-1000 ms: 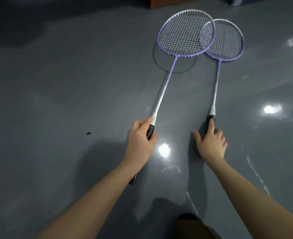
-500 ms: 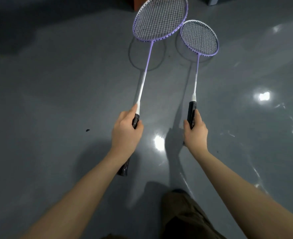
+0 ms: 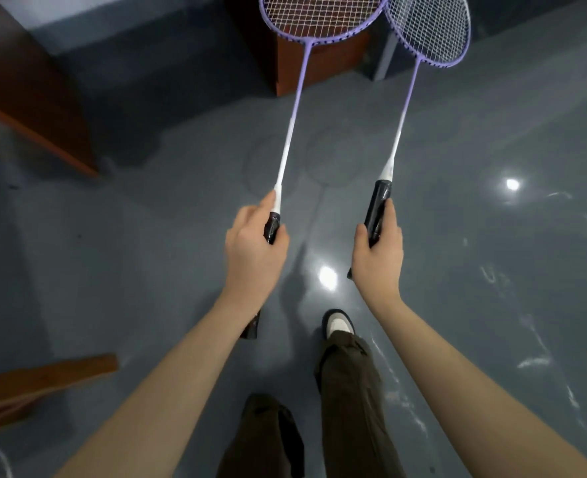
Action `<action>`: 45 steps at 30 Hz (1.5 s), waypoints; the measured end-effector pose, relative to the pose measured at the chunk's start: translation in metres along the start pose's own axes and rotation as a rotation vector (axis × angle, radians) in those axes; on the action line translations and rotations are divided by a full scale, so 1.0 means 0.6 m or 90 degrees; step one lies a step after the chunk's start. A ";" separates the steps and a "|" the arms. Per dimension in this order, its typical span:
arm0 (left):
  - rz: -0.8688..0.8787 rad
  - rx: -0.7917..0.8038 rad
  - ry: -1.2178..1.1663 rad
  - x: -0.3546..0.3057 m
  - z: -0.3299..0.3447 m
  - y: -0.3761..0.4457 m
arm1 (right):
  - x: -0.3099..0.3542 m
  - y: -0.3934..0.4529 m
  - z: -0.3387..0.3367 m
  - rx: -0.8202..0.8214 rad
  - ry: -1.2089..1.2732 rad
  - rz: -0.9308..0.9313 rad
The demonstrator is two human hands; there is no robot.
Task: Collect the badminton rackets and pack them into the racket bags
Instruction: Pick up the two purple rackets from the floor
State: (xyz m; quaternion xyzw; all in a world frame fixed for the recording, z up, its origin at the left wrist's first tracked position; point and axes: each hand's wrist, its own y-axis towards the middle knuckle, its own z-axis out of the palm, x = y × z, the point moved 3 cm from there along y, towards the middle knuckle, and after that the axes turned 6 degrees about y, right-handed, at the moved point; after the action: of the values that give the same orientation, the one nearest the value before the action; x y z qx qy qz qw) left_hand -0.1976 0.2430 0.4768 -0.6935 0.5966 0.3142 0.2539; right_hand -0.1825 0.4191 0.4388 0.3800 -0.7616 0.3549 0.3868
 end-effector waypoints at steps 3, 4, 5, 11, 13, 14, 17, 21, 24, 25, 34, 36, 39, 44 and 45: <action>0.022 -0.011 -0.007 -0.109 -0.118 -0.024 | 0.137 -0.071 -0.065 -0.005 0.018 -0.029; 0.028 -0.021 -0.004 -0.141 -0.153 -0.030 | 0.179 -0.091 -0.084 -0.008 0.031 -0.038; 0.031 -0.032 -0.005 -0.170 -0.186 -0.036 | 0.219 -0.110 -0.102 -0.012 0.045 -0.050; 0.021 -0.096 -0.017 -0.302 -0.330 -0.022 | 0.392 -0.155 -0.174 0.003 0.109 -0.139; 0.021 -0.122 -0.013 -0.332 -0.359 -0.007 | 0.432 -0.147 -0.188 0.014 0.115 -0.165; 0.021 -0.137 -0.010 -0.344 -0.369 0.001 | 0.449 -0.140 -0.195 0.022 0.115 -0.179; 0.021 -0.178 0.001 -0.378 -0.388 0.027 | 0.495 -0.104 -0.210 0.058 0.111 -0.232; -0.010 -0.227 -0.006 -0.412 -0.395 0.070 | 0.550 -0.035 -0.217 0.127 0.105 -0.269; -0.035 -0.247 -0.018 -0.428 -0.398 0.123 | 0.597 0.027 -0.197 0.180 0.109 -0.302; -0.043 -0.256 -0.018 -0.430 -0.399 0.146 | 0.613 0.048 -0.186 0.193 0.106 -0.312; -0.076 -0.330 -0.033 -0.383 -0.461 0.416 | 0.767 0.219 -0.004 0.239 0.057 -0.385; -0.076 -0.333 -0.026 -0.360 -0.486 0.487 | 0.809 0.254 0.050 0.241 0.044 -0.390; -0.081 -0.318 -0.021 -0.329 -0.521 0.584 | 0.871 0.302 0.128 0.248 0.038 -0.385; -0.073 -0.315 -0.006 -0.283 -0.557 0.724 | 0.946 0.373 0.236 0.234 0.017 -0.393; -0.079 -0.316 -0.003 -0.274 -0.558 0.745 | 0.952 0.386 0.251 0.229 0.012 -0.391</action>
State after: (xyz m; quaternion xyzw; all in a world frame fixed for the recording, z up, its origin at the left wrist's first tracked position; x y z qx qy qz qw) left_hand -0.6093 0.0383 0.8337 -0.7691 0.4569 0.4365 0.0962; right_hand -0.6638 0.2262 0.8050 0.6501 -0.5335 0.3541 0.4091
